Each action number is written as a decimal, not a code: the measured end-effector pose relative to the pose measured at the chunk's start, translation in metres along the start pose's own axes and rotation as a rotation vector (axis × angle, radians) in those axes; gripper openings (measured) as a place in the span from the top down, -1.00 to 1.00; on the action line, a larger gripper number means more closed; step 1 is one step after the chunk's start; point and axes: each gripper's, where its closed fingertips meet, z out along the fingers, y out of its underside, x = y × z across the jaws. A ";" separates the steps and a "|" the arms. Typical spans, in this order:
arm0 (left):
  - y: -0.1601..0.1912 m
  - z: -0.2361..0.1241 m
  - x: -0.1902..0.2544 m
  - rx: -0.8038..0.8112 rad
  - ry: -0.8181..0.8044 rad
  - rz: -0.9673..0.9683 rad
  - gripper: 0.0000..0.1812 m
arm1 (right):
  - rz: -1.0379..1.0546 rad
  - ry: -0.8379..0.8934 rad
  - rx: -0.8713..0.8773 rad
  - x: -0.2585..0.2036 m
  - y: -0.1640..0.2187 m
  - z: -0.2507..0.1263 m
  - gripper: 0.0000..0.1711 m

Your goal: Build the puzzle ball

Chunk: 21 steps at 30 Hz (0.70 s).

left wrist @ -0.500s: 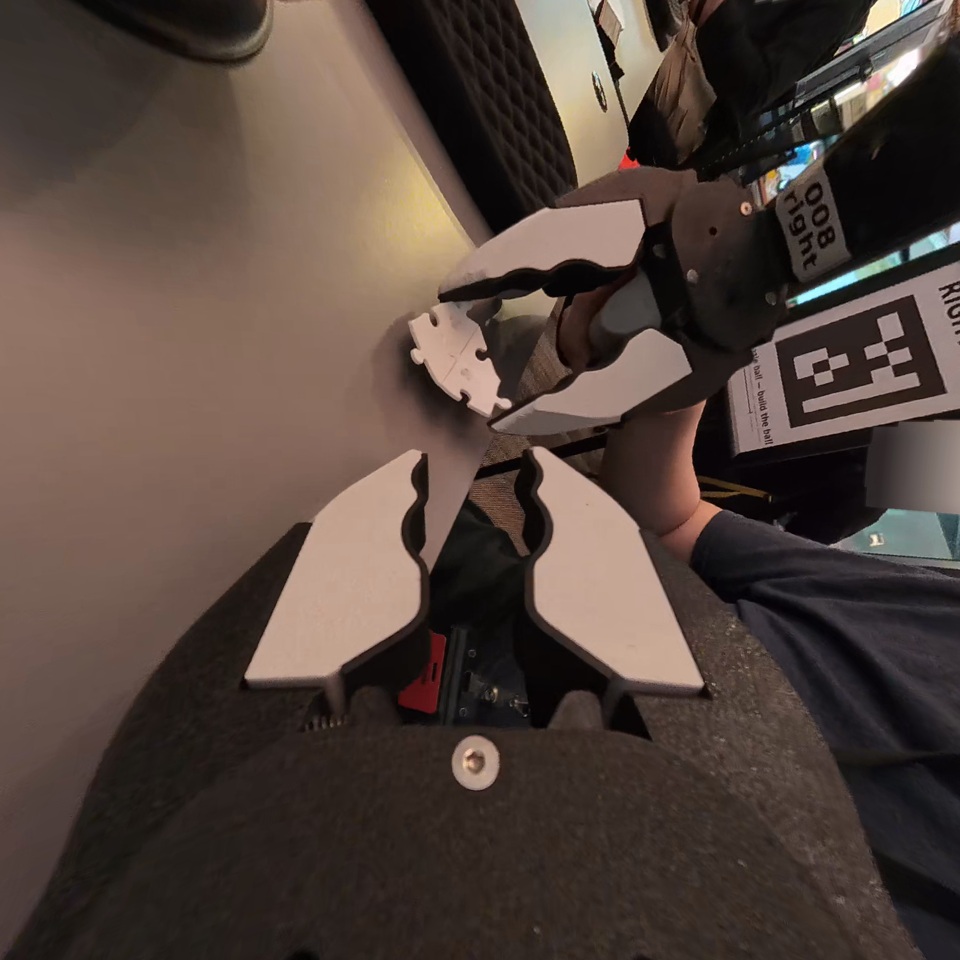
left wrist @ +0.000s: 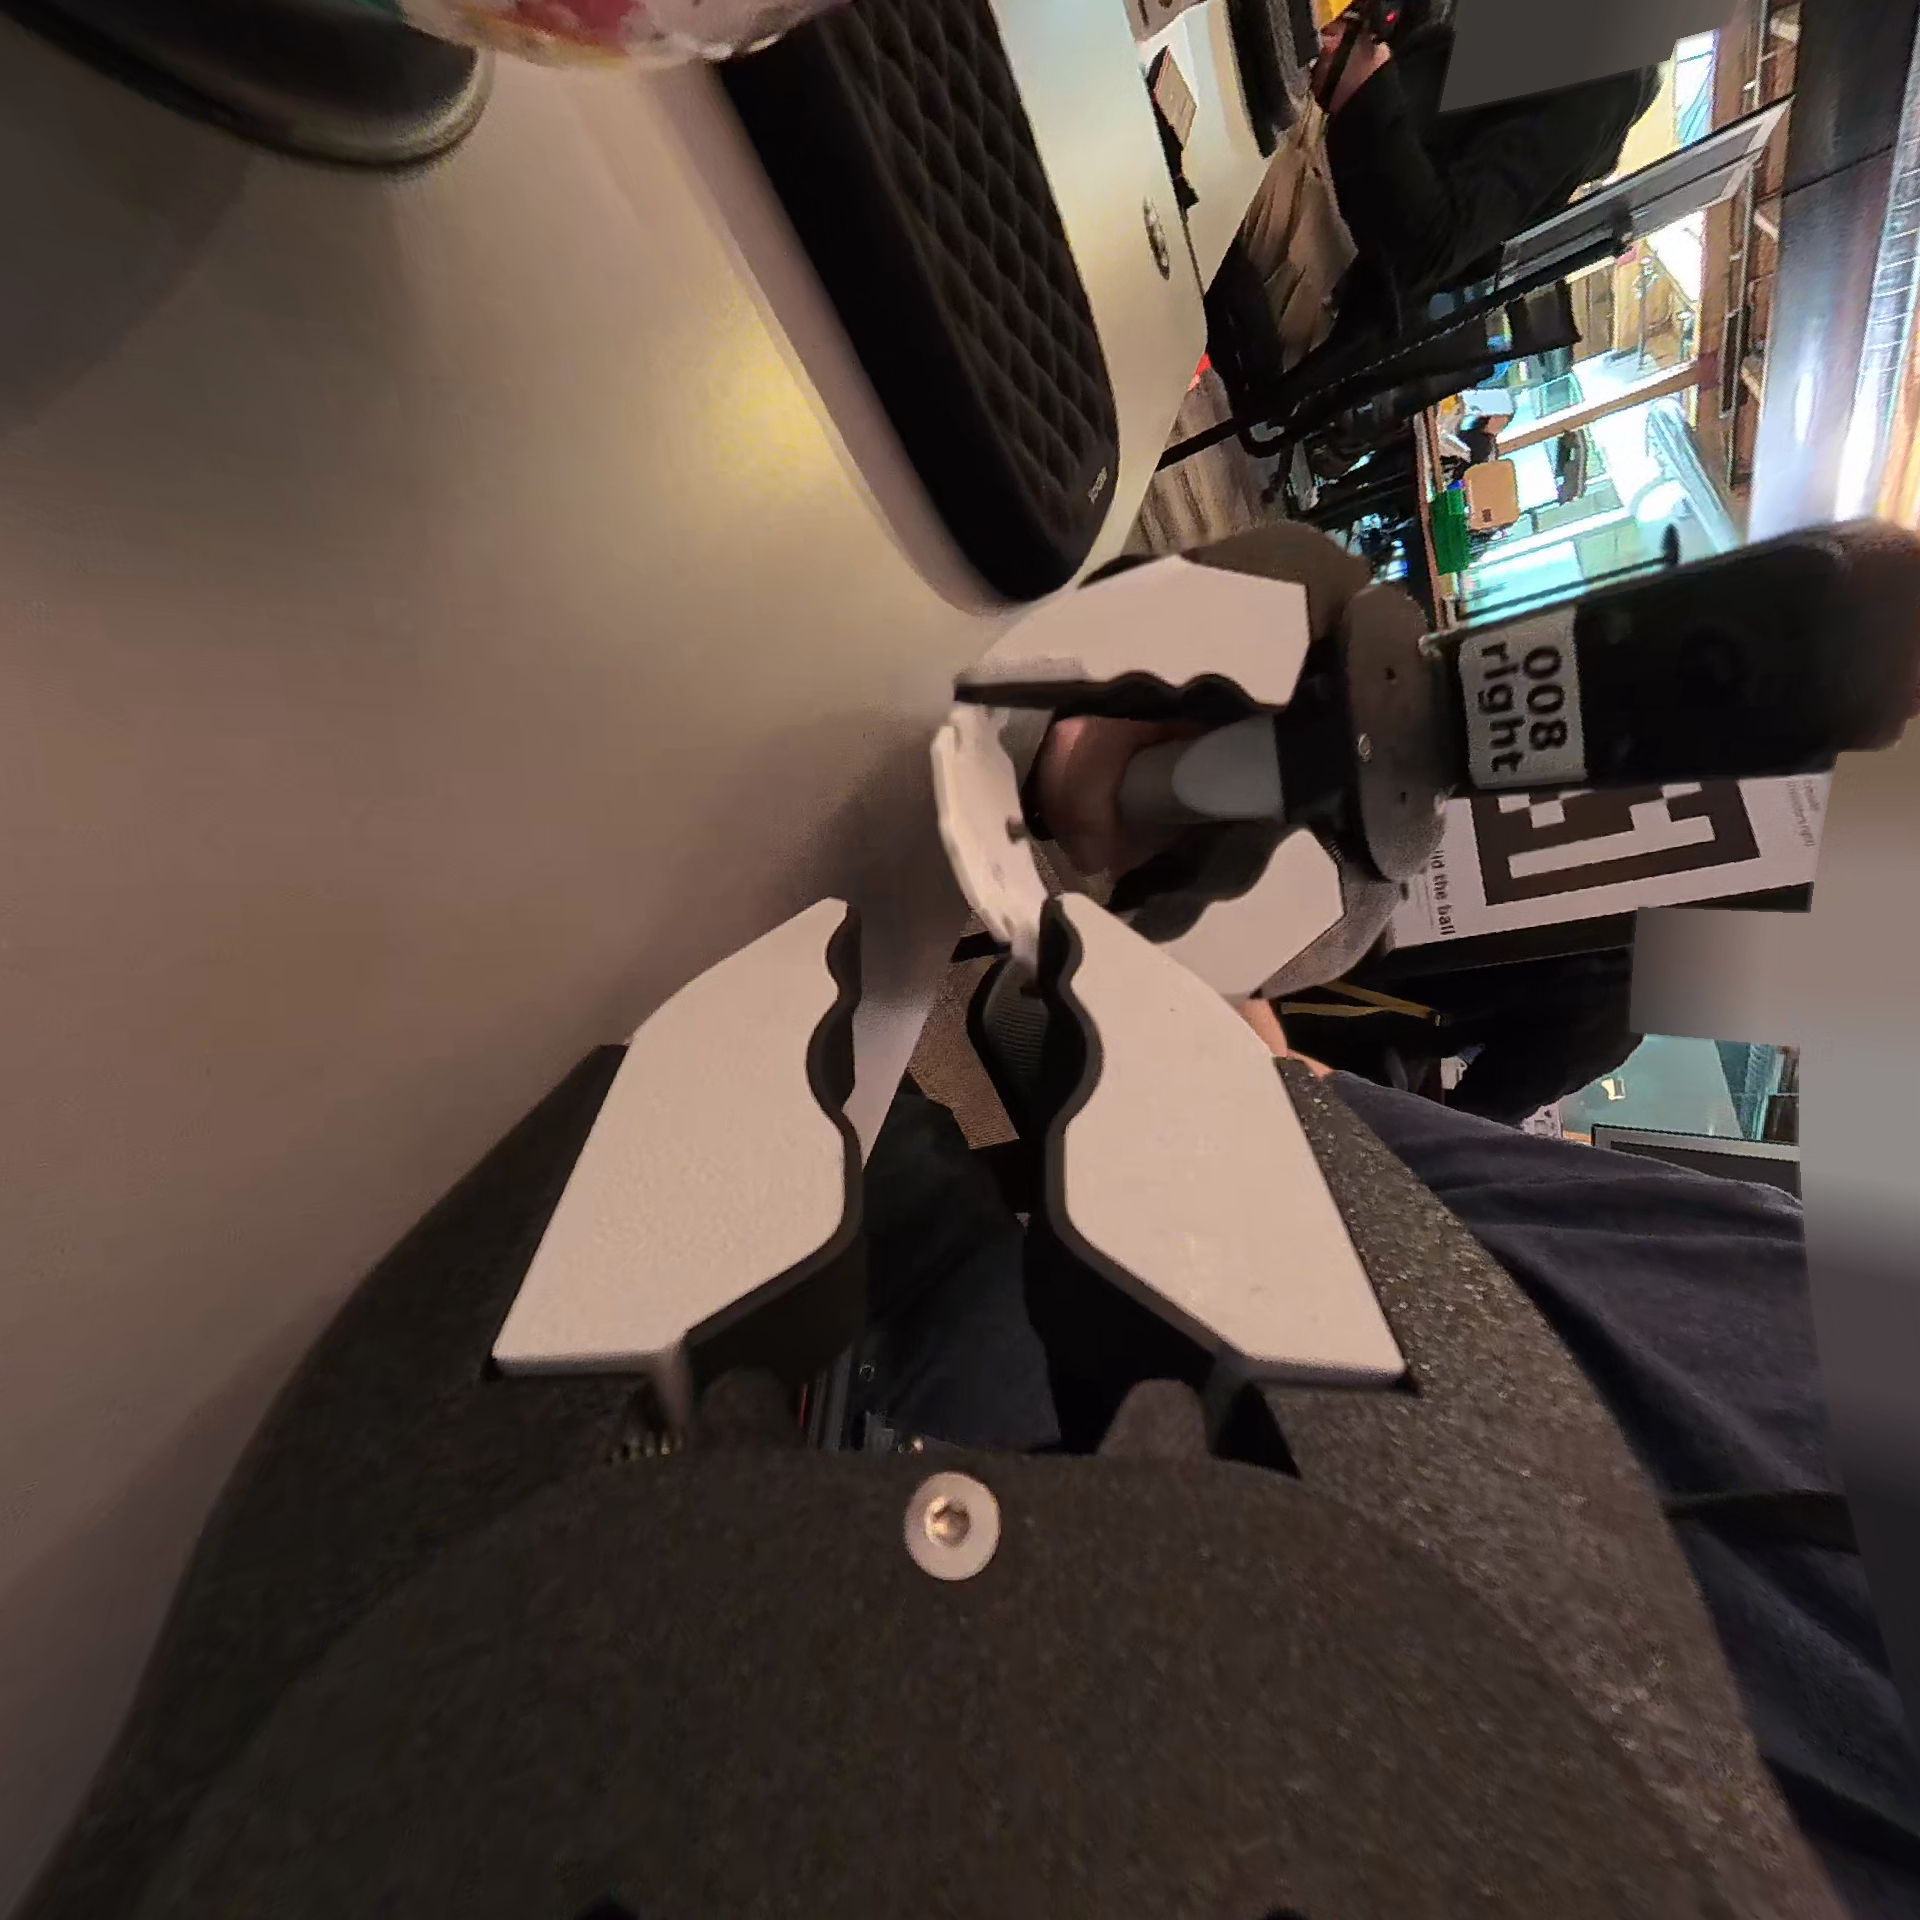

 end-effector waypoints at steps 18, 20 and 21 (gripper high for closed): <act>0.010 -0.013 0.006 -0.289 -0.080 0.268 0.98 | 0.139 -0.287 -0.009 0.009 -0.036 -0.032 0.39; 0.006 -0.014 0.008 -0.318 -0.107 0.299 0.97 | 0.172 -0.349 -0.097 0.010 -0.030 -0.028 0.39; 0.005 -0.014 0.009 -0.333 -0.123 0.321 0.97 | 0.177 -0.364 -0.132 0.011 -0.029 -0.025 0.39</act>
